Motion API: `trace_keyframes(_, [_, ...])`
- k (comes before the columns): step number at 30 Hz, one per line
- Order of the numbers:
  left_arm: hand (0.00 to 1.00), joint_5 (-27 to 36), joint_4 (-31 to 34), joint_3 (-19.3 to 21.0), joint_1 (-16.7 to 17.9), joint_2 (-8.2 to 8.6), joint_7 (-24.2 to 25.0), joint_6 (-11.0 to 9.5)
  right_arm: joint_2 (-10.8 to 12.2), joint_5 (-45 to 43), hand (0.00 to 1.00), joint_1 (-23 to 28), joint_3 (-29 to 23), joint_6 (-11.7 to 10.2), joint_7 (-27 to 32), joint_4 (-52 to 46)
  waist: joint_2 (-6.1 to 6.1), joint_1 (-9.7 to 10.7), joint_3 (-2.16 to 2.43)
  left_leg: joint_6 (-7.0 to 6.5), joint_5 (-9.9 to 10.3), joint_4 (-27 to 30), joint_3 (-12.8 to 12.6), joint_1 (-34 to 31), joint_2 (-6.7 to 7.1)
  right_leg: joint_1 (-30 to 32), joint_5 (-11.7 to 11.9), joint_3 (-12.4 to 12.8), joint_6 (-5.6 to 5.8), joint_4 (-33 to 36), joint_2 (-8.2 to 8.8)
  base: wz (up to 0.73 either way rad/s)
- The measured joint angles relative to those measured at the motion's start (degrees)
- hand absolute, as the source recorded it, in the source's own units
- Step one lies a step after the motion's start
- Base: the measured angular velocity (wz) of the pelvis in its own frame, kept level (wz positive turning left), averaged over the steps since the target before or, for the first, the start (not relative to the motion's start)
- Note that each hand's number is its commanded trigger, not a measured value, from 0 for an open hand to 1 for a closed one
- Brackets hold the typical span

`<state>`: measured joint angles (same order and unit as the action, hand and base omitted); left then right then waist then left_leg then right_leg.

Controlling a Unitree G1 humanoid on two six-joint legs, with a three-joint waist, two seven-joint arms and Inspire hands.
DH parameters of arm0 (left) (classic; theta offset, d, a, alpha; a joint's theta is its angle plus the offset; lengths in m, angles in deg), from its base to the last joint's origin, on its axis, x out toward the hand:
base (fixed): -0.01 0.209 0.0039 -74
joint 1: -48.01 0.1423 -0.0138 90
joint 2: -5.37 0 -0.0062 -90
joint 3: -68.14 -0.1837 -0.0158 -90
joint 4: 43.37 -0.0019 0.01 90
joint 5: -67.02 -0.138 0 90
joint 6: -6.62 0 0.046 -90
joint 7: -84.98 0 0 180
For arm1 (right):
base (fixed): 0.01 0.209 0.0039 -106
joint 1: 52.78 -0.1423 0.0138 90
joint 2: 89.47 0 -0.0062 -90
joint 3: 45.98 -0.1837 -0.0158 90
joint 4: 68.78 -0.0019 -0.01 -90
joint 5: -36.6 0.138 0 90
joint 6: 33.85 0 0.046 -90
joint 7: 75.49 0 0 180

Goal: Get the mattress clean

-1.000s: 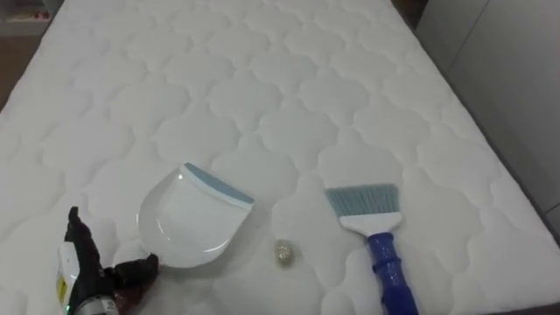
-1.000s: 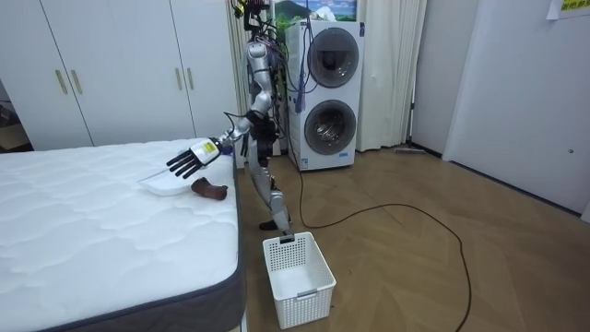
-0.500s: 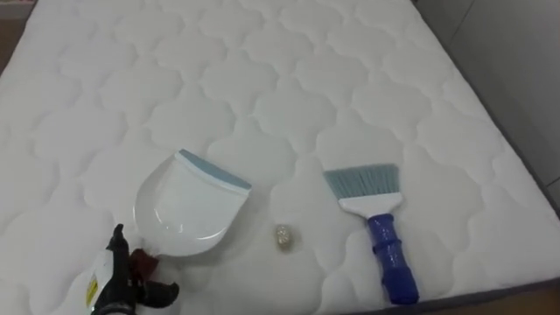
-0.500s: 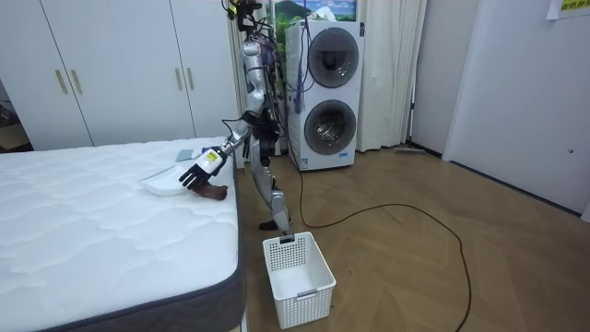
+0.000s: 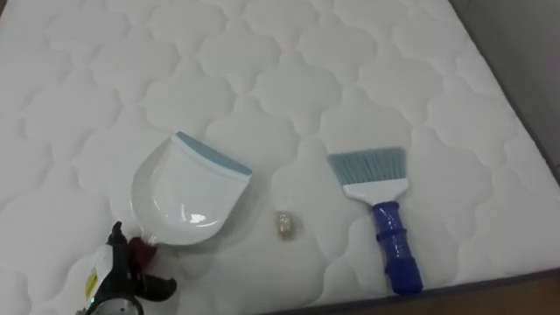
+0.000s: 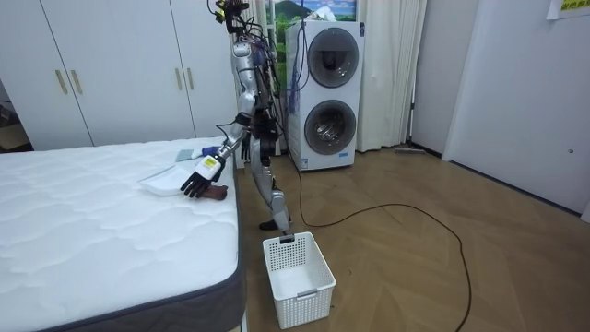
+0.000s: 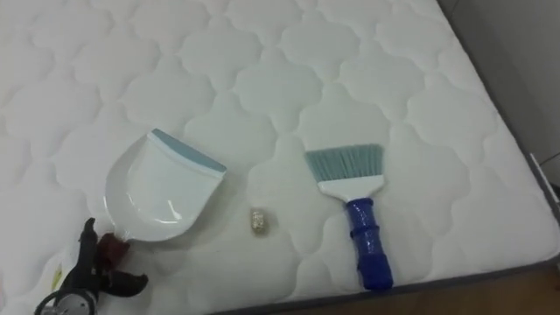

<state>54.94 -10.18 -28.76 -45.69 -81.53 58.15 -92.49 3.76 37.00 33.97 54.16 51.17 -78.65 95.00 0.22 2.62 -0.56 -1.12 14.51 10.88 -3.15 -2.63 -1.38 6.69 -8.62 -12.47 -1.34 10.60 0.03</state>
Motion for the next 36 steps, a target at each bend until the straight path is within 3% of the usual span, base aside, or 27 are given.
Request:
trace_keyframes(5, [0.00, -0.02, -1.84, -0.01, -0.95, 0.09, 0.04, 0.00, -0.02, -0.06, 0.00, -0.43, 1.27, -0.05, 1.12, 0.10, -0.14, 0.31, -0.13, 0.01, 0.00, 1.85, -0.41, -1.33, 0.10, 0.28, 0.02, 2.05, 0.01, -0.08, 0.57, 0.06])
trace_keyframes(6, [0.00, 0.00, -2.82, -0.10, -1.58, 0.13, 0.09, -0.10, 0.01, -0.03, 0.00, -0.73, 2.14, -0.05, 1.32, 0.13, 0.46, 0.64, -0.52, 0.44, 0.09, 6.96, -1.64, -4.53, 0.58, 0.08, 0.13, 6.12, 0.13, -0.20, 1.73, 0.38])
trace_keyframes(7, [0.00, 0.08, -3.57, -0.28, -2.21, 0.23, 0.14, -0.11, 0.07, 0.11, 0.00, -0.73, 2.29, -0.08, 1.40, 0.23, 0.79, 0.94, -0.85, 0.62, 0.10, 8.44, -1.84, -6.34, 1.10, 0.21, 0.22, 8.78, 0.32, -0.20, 2.28, 0.75])
trace_keyframes(8, [0.00, 0.02, -4.68, -1.60, -3.68, 0.22, 0.25, -0.13, -0.06, 0.40, 0.00, -0.35, 2.48, -0.14, 1.65, 0.49, 0.21, 1.78, -0.66, 1.06, -2.58, 3.38, -1.49, -9.64, 0.57, 1.19, 0.29, 10.86, 0.72, 0.40, 2.55, 0.73])
trace_keyframes(9, [0.00, -0.13, -5.03, -2.40, -4.81, 0.00, 0.45, -0.15, 0.30, 0.97, 0.00, 0.12, 2.32, 0.10, 1.77, 0.62, 0.80, 0.92, -0.48, -0.85, -5.98, 2.35, -4.42, -10.50, 0.51, 3.32, -0.36, 11.11, 2.01, 1.55, 3.17, 0.54])
trace_keyframes(11, [0.00, -1.12, -5.73, -2.39, -4.91, -0.14, 0.49, -0.10, 0.12, 1.64, 0.00, -0.32, 2.28, 0.32, 1.89, 1.61, 1.36, -1.59, -0.70, -1.10, -6.32, 1.64, -6.19, -10.44, 0.72, 4.41, -0.33, 7.93, 2.43, 1.65, 3.77, -0.23])
trace_keyframes(12, [0.00, -1.11, -6.82, -2.40, -4.88, 0.00, 0.72, 0.21, -0.16, 1.59, 0.00, -1.01, 2.25, 0.54, 2.21, 1.78, 1.22, -1.92, -0.75, -1.10, -6.32, 1.69, -5.80, -10.43, 1.00, 4.34, -0.19, 6.15, 2.36, 0.97, 3.89, -0.33])
trace_keyframes(15, [0.00, -1.10, -8.11, -2.36, -5.16, 0.13, 1.47, 0.42, -0.22, 1.45, 0.00, -2.43, 2.41, 0.79, 3.27, 1.80, 0.57, -1.40, -0.95, -1.10, -6.30, 1.24, -5.82, -10.50, 1.27, 3.84, -0.02, 4.85, 2.38, 0.65, 3.81, -0.09])
trace_keyframes(23, [0.00, -1.06, -9.41, -2.24, -5.78, 0.47, 2.85, 0.49, -0.58, 1.73, 0.00, -2.50, 4.40, 1.33, 3.29, 1.82, 0.00, -1.45, -1.23, -1.17, -6.42, 1.10, -7.38, -11.25, 1.04, 6.79, -0.08, 5.83, 2.28, 3.33, 3.70, -0.13])
trace_keyframes(28, [0.00, -1.05, -11.62, -2.16, -9.19, 0.46, 3.60, 1.13, -0.60, 1.84, 0.00, -2.96, 4.37, 1.32, 3.74, 1.78, 0.25, -1.25, -1.36, -1.64, -6.67, 2.75, -7.49, -14.27, 1.28, 10.88, -0.16, 5.93, 2.28, 6.75, 4.26, -0.05])
trace_keyframes(36, [0.00, -0.85, -13.62, -2.33, -11.91, 0.45, 3.44, 1.26, -0.53, 1.95, 0.00, -4.12, 4.95, 2.08, 3.65, 1.50, 0.86, -0.82, -1.51, -2.12, -7.39, 4.00, -7.64, -17.31, 1.51, 14.50, -0.28, 6.11, 2.10, 9.02, 4.74, 0.00])
